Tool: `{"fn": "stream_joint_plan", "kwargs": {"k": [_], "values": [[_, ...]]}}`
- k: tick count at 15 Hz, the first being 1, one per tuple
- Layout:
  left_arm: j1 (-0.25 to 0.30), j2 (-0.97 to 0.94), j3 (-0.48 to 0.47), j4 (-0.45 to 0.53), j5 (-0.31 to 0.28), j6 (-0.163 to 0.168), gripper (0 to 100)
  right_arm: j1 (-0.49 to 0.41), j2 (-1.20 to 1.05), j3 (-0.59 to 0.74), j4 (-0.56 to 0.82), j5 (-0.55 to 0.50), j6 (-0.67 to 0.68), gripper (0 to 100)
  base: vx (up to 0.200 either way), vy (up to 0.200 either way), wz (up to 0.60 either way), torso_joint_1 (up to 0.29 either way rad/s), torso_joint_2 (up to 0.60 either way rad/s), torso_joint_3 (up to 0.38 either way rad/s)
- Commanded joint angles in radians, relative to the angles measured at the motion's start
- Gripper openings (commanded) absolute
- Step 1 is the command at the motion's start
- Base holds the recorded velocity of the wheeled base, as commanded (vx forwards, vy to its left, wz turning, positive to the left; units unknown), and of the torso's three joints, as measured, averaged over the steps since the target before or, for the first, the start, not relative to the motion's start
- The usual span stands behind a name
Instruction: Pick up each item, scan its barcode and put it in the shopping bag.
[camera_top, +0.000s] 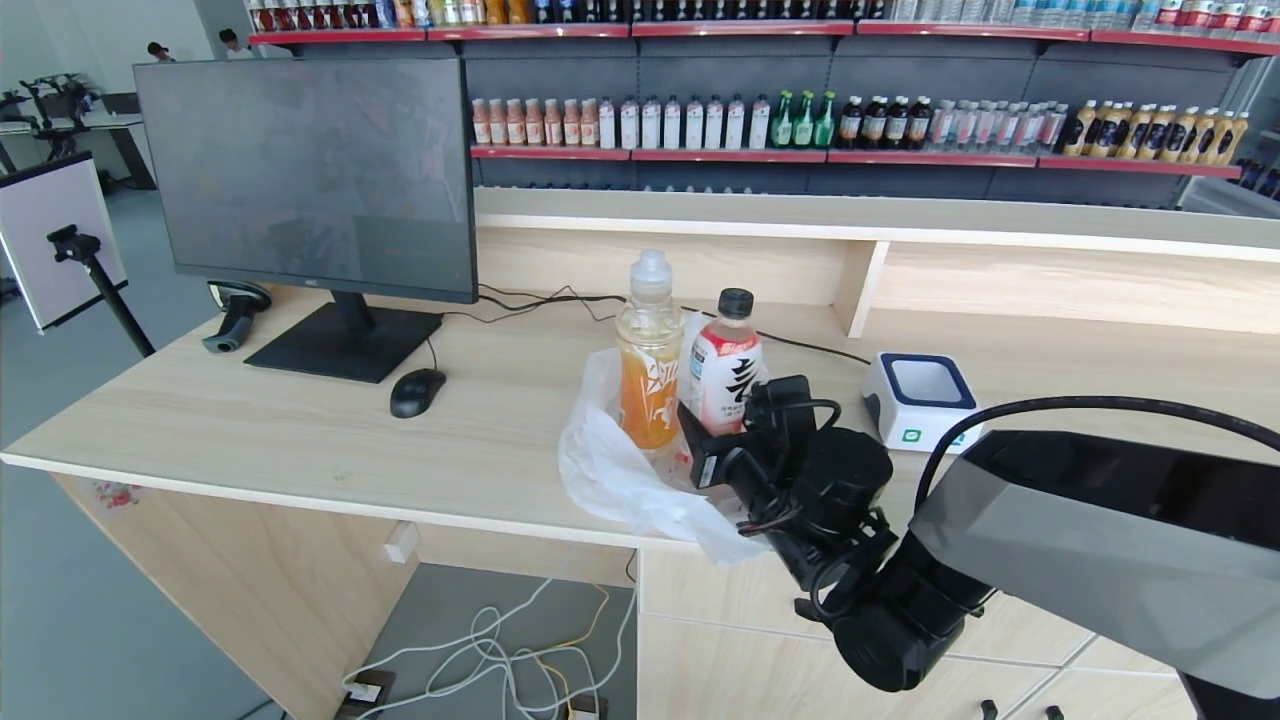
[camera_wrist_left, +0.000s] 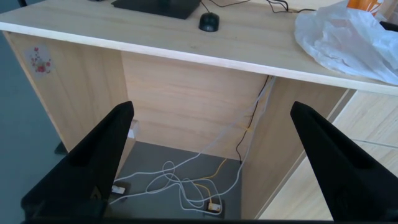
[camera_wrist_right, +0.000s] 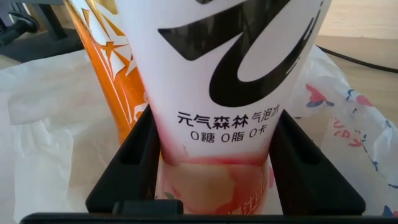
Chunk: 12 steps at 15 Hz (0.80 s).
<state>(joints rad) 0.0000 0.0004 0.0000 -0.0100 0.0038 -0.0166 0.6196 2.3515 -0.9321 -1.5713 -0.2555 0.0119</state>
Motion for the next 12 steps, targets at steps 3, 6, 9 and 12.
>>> {"fn": "stream_joint_plan", "kwargs": {"k": [3, 6, 9, 12], "values": [[0.0, 0.001, 0.0, -0.001, 0.001, 0.0, 100, 0.002, 0.002, 0.018, 0.0, -0.002, 0.002, 0, 0.0, 0.0, 0.0, 0.0, 0.0, 0.0], [0.0, 0.001, 0.0, -0.001, 0.001, 0.0, 100, 0.003, 0.002, 0.018, 0.0, -0.002, 0.002, 0, 0.0, 0.0, 0.0, 0.0, 0.0, 0.0], [0.0, 0.001, 0.0, -0.001, 0.001, 0.0, 100, 0.003, 0.0, 0.018, 0.0, -0.002, 0.01, 100, 0.0, 0.0, 0.0, 0.0, 0.0, 0.0], [0.0, 0.001, 0.0, -0.001, 0.001, 0.0, 100, 0.003, -0.004, 0.018, 0.0, -0.002, 0.01, 100, 0.0, 0.0, 0.0, 0.0, 0.0, 0.0]]}}
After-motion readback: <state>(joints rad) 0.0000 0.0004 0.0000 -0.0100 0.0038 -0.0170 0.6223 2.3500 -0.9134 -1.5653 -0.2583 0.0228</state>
